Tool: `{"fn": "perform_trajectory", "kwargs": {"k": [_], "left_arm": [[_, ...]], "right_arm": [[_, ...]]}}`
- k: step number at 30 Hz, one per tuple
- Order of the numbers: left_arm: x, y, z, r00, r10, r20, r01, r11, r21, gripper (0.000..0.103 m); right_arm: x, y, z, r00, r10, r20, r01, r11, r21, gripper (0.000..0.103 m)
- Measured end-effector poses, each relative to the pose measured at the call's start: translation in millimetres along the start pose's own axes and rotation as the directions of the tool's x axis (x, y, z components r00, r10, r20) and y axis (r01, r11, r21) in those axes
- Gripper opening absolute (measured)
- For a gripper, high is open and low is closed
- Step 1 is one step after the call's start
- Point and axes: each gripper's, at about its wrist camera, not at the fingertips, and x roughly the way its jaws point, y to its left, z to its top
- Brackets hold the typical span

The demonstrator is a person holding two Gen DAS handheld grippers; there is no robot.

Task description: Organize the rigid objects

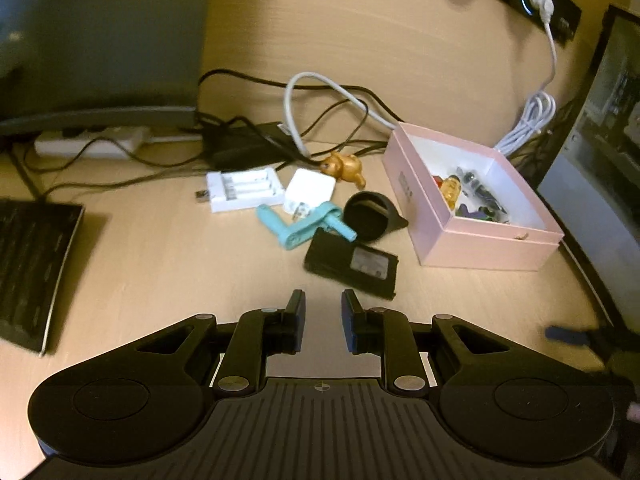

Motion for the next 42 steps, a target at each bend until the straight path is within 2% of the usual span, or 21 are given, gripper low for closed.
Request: {"fn": "perform_trajectory", "kwargs": {"k": [2, 4, 7, 10, 14, 17, 19, 21, 24, 26, 28, 29, 33, 38, 40, 42], "left_arm": [[-7, 13, -6, 1.0, -0.007, -0.022, 0.006, 1.0, -0.024, 0.023], [-19, 27, -13, 0.999, -0.038, -0.024, 0.037, 0.999, -0.038, 0.023], [-34, 44, -23, 0.999, -0.049, -0.003, 0.049, 0.999, -0.019, 0.023], [-42, 65, -32, 0.998, -0.066, -0.002, 0.066, 0.997, -0.046, 0.023], [-52, 90, -42, 0.997, -0.075, -0.009, 0.074, 0.994, -0.079, 0.023], [-63, 106, -49, 0.998, -0.068, -0.013, 0.067, 0.995, -0.076, 0.023], [-69, 114, -53, 0.998, -0.062, -0.015, 0.06, 0.995, -0.08, 0.023], [-72, 122, -55, 0.999, -0.052, -0.014, 0.05, 0.994, -0.094, 0.023], [-71, 130, -54, 0.999, -0.048, -0.016, 0.046, 0.992, -0.114, 0.023], [-66, 131, -50, 0.998, -0.056, -0.022, 0.054, 0.993, -0.106, 0.023], [-57, 128, -45, 0.997, -0.073, -0.029, 0.07, 0.994, -0.089, 0.023], [-52, 125, -42, 0.996, -0.084, -0.032, 0.082, 0.993, -0.081, 0.023], [-29, 107, -30, 0.988, -0.148, -0.05, 0.144, 0.987, -0.07, 0.023], [-7, 75, -14, 0.97, -0.232, -0.076, 0.232, 0.973, -0.005, 0.023], [2, 64, -8, 0.964, -0.254, -0.079, 0.257, 0.966, 0.019, 0.023], [11, 53, 4, 0.965, -0.253, -0.064, 0.257, 0.965, 0.051, 0.023]], "right_arm": [[-3, 14, 13, 0.999, -0.02, 0.037, 0.022, 0.999, -0.044, 0.071], [-8, 31, 30, 0.995, -0.053, 0.087, 0.06, 0.995, -0.08, 0.056], [-8, 63, 59, 0.988, -0.044, 0.149, 0.069, 0.983, -0.172, 0.04], [2, 110, 85, 0.976, -0.029, 0.216, 0.098, 0.943, -0.318, 0.04], [32, 154, 109, 0.985, 0.022, 0.168, 0.046, 0.92, -0.389, 0.04], [59, 162, 129, 0.988, 0.002, 0.156, 0.054, 0.933, -0.357, 0.04], [77, 159, 147, 0.99, -0.053, 0.131, 0.091, 0.947, -0.308, 0.04], [92, 159, 152, 0.991, -0.096, 0.093, 0.123, 0.928, -0.353, 0.04], [107, 163, 149, 0.989, -0.136, 0.054, 0.146, 0.89, -0.431, 0.04], [112, 162, 144, 0.987, -0.153, 0.04, 0.155, 0.881, -0.448, 0.039], [115, 160, 140, 0.983, -0.178, 0.039, 0.176, 0.876, -0.448, 0.021], [114, 158, 139, 0.98, -0.193, 0.047, 0.193, 0.876, -0.442, 0.017], [90, 150, 135, 0.988, -0.152, 0.035, 0.153, 0.899, -0.411, 0.01], [40, 141, 104, 0.994, -0.108, 0.016, 0.104, 0.885, -0.454, 0.006], [24, 134, 88, 0.991, -0.133, 0.01, 0.122, 0.876, -0.468, 0.006], [10, 122, 68, 0.979, -0.205, 0.016, 0.187, 0.859, -0.476, 0.006]]}}
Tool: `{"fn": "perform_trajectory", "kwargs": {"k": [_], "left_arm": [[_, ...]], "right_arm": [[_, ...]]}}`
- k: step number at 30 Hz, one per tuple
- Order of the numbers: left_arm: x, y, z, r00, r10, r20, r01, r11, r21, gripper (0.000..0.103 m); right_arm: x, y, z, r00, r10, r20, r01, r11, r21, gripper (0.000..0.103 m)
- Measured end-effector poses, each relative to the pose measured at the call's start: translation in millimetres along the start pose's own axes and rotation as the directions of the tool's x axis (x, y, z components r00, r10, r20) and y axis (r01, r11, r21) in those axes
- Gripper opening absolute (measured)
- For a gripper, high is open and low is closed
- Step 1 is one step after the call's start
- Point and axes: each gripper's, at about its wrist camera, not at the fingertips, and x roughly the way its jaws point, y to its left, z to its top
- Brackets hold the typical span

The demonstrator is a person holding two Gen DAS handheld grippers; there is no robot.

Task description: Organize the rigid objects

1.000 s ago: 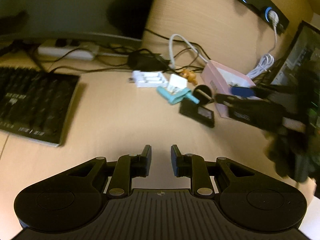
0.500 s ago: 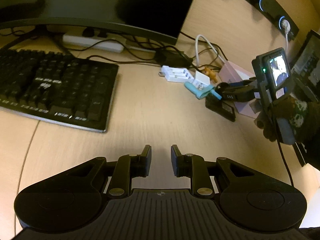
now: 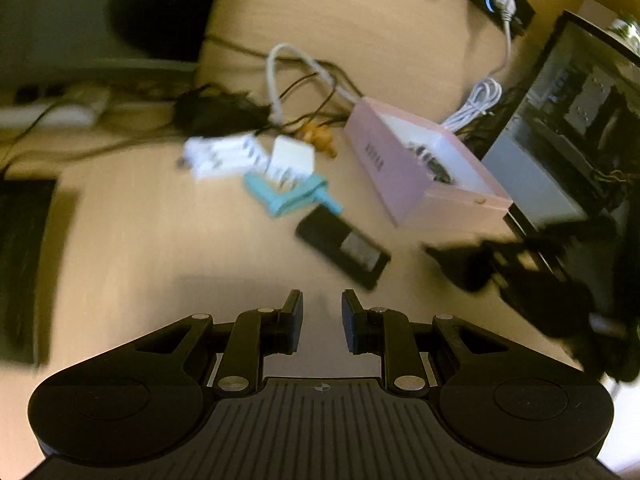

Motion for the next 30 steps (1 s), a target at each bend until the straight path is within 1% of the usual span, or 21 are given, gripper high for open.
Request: {"fn": "perform_trajectory", "kwargs": {"k": [1, 2, 5, 6, 7, 8, 9, 11, 12, 14, 15, 16, 17, 19, 21, 24, 26, 27, 28, 29, 30], "left_arm": [[4, -4, 8, 1.0, 0.004, 0.017, -0.004, 1.0, 0.017, 0.023], [10, -8, 20, 0.999, 0.007, 0.038, -0.008, 0.999, 0.036, 0.023], [28, -20, 59, 0.993, 0.028, 0.116, -0.037, 0.996, 0.084, 0.023], [36, -25, 71, 0.989, 0.043, 0.143, -0.059, 0.992, 0.107, 0.023], [44, -31, 82, 0.987, 0.053, 0.154, -0.074, 0.988, 0.137, 0.023], [55, -38, 92, 0.987, 0.061, 0.148, -0.087, 0.98, 0.181, 0.023], [68, -45, 102, 0.988, 0.081, 0.135, -0.111, 0.965, 0.235, 0.024], [95, -58, 116, 0.983, 0.152, 0.099, -0.178, 0.921, 0.346, 0.024], [109, -63, 122, 0.98, 0.185, 0.074, -0.199, 0.901, 0.386, 0.024], [132, -66, 131, 0.97, 0.241, 0.033, -0.233, 0.88, 0.414, 0.028], [144, -65, 136, 0.961, 0.275, 0.019, -0.259, 0.876, 0.408, 0.028], [155, -64, 140, 0.951, 0.308, 0.007, -0.286, 0.875, 0.39, 0.028], [164, -62, 144, 0.943, 0.332, -0.005, -0.308, 0.879, 0.364, 0.027], [177, -58, 152, 0.936, 0.351, -0.025, -0.328, 0.896, 0.299, 0.027], [186, -56, 155, 0.932, 0.361, -0.045, -0.335, 0.9, 0.28, 0.027], [198, -60, 154, 0.918, 0.391, -0.063, -0.36, 0.89, 0.28, 0.027], [204, -67, 152, 0.92, 0.385, -0.078, -0.351, 0.894, 0.28, 0.029], [204, -71, 150, 0.925, 0.37, -0.085, -0.333, 0.899, 0.284, 0.03], [205, -75, 147, 0.934, 0.343, -0.098, -0.302, 0.908, 0.292, 0.03], [204, -80, 143, 0.946, 0.302, -0.121, -0.254, 0.919, 0.302, 0.029], [202, -84, 139, 0.954, 0.262, -0.144, -0.208, 0.928, 0.309, 0.02]], "right_arm": [[-3, -3, -10, 0.999, -0.034, -0.012, 0.034, 0.999, 0.006, 0.006], [-8, -10, -21, 0.998, -0.053, -0.022, 0.054, 0.998, 0.039, 0.007], [-18, -34, -44, 0.998, 0.01, -0.068, 0.002, 0.983, 0.182, 0.013], [-21, -40, -49, 0.997, 0.03, -0.069, -0.015, 0.977, 0.215, 0.015], [-25, -47, -55, 0.997, 0.053, -0.061, -0.036, 0.969, 0.246, 0.016], [-27, -52, -59, 0.996, 0.074, -0.052, -0.057, 0.961, 0.269, 0.016], [-27, -55, -65, 0.994, 0.095, -0.044, -0.079, 0.955, 0.286, 0.017], [-31, -68, -74, 0.985, 0.172, -0.009, -0.159, 0.928, 0.336, 0.02], [-32, -73, -78, 0.975, 0.222, 0.01, -0.211, 0.91, 0.358, 0.022], [-37, -80, -86, 0.948, 0.313, 0.047, -0.308, 0.876, 0.372, 0.022], [-39, -82, -89, 0.943, 0.327, 0.06, -0.326, 0.874, 0.36, 0.022], [-41, -82, -92, 0.945, 0.321, 0.067, -0.324, 0.883, 0.341, 0.022], [-45, -82, -98, 0.953, 0.294, 0.073, -0.302, 0.9, 0.315, 0.022], [-47, -84, -107, 0.965, 0.251, 0.081, -0.264, 0.921, 0.288, 0.022], [-47, -93, -119, 0.963, 0.256, 0.086, -0.27, 0.921, 0.279, 0.022], [-49, -110, -136, 0.955, 0.283, 0.089, -0.297, 0.908, 0.296, 0.022], [-48, -121, -146, 0.954, 0.285, 0.089, -0.299, 0.903, 0.31, 0.022], [-49, -127, -151, 0.954, 0.285, 0.089, -0.299, 0.899, 0.319, 0.022], [-50, -132, -156, 0.955, 0.284, 0.088, -0.297, 0.896, 0.329, 0.022], [-48, -138, -160, 0.956, 0.282, 0.084, -0.294, 0.894, 0.339, 0.022], [-47, -141, -162, 0.956, 0.28, 0.081, -0.291, 0.892, 0.346, 0.022]]}}
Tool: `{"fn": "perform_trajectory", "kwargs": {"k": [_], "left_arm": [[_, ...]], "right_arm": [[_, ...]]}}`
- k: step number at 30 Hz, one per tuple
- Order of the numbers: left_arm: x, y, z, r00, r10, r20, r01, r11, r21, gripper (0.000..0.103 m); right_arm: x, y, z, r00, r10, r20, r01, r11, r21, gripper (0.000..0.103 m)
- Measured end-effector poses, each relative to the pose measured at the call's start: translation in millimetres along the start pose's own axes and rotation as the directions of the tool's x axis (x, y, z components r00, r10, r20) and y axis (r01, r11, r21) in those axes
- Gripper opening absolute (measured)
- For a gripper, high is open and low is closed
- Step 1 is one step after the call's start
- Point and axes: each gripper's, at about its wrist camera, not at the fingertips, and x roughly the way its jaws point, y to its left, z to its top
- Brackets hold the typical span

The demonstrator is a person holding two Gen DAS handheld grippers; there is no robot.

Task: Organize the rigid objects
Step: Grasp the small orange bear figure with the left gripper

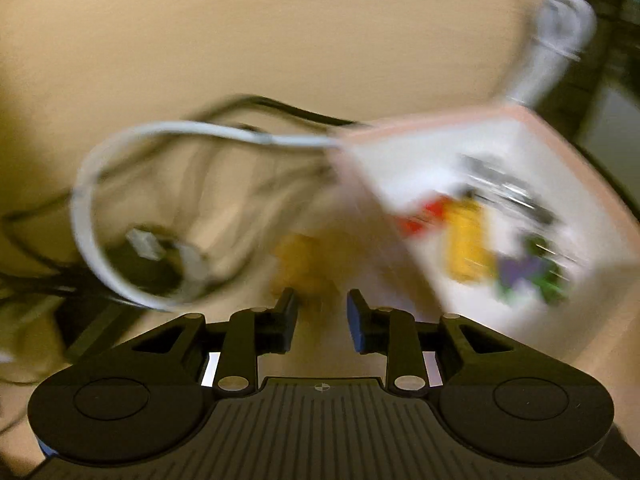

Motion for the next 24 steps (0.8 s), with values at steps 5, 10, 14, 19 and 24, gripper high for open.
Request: {"fn": "perform_trajectory", "kwargs": {"k": [5, 10, 14, 19, 24], "left_arm": [[-20, -1, -14, 0.999, 0.029, 0.036, -0.031, 0.997, 0.072, 0.022], [-18, 15, 2, 0.998, 0.036, 0.046, -0.03, 0.991, -0.127, 0.022], [-10, 31, 18, 0.998, 0.063, 0.026, -0.05, 0.938, -0.344, 0.021], [3, 48, 21, 1.0, 0.014, -0.024, -0.025, 0.812, -0.583, 0.022], [19, 46, 24, 0.998, 0.036, -0.045, -0.056, 0.797, -0.602, 0.028]], "right_arm": [[4, -20, -4, 1.0, -0.001, 0.003, 0.001, 1.0, 0.027, 0.022], [21, -24, -4, 1.0, 0.024, -0.018, -0.023, 0.997, 0.068, 0.022], [28, -21, -6, 0.999, 0.037, -0.033, -0.034, 0.995, 0.091, 0.022], [31, -22, -10, 0.999, 0.025, -0.044, -0.019, 0.991, 0.129, 0.022], [33, -25, -12, 0.998, -0.006, -0.06, 0.016, 0.987, 0.157, 0.022]]}}
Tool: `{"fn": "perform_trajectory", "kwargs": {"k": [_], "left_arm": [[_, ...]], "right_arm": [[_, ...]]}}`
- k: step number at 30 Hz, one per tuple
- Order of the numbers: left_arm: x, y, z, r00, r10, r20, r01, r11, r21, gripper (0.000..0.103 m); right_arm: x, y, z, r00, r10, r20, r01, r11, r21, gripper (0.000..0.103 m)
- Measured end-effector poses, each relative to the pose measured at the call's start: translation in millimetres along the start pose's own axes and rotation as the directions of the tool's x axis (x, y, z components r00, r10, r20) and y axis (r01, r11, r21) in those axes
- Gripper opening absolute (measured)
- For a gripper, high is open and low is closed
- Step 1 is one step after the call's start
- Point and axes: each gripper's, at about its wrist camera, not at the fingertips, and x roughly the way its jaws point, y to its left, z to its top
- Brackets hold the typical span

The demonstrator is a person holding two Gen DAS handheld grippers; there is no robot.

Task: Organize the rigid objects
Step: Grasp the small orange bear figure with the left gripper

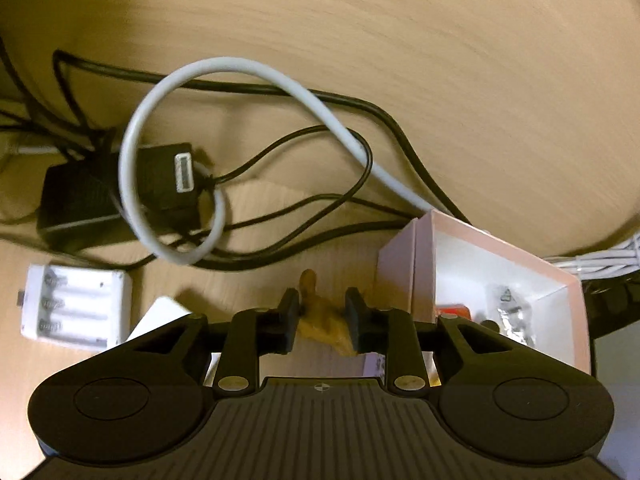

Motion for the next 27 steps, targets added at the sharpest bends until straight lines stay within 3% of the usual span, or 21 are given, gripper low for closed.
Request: {"fn": "perform_trajectory", "kwargs": {"k": [5, 11, 14, 16, 18, 21, 25, 27], "left_arm": [[10, -5, -1, 0.999, 0.048, -0.009, -0.047, 0.997, 0.068, 0.027], [13, -5, -15, 0.999, 0.032, 0.03, -0.035, 0.992, 0.124, 0.025], [3, 5, -23, 0.998, -0.015, 0.065, 0.006, 0.99, 0.141, 0.018], [-8, 11, -32, 0.993, -0.063, 0.095, 0.046, 0.983, 0.177, 0.015], [-20, 15, -44, 0.987, -0.105, 0.123, 0.074, 0.97, 0.231, 0.014], [-40, 20, -63, 0.98, -0.145, 0.138, 0.095, 0.943, 0.319, 0.013], [-58, 22, -84, 0.98, -0.171, 0.1, 0.117, 0.907, 0.404, 0.013], [-69, 23, -96, 0.981, -0.173, 0.088, 0.114, 0.882, 0.457, 0.013]], "right_arm": [[-1, 3, -2, 1.0, -0.028, 0.005, 0.028, 1.0, -0.005, 0.022], [0, 11, -5, 0.997, -0.065, 0.036, 0.066, 0.997, -0.028, 0.024], [1, 10, -8, 0.995, -0.08, 0.059, 0.08, 0.997, 0.004, 0.041], [2, 6, -10, 0.993, -0.099, 0.068, 0.096, 0.994, 0.046, 0.065], [4, 0, -11, 0.993, -0.092, 0.072, 0.086, 0.993, 0.085, 0.073], [6, 6, -14, 0.994, -0.081, 0.074, 0.078, 0.996, 0.051, 0.085], [11, 12, -13, 0.995, -0.069, 0.067, 0.067, 0.997, 0.031, 0.099], [14, 14, -11, 0.996, -0.066, 0.062, 0.065, 0.998, 0.026, 0.1]]}}
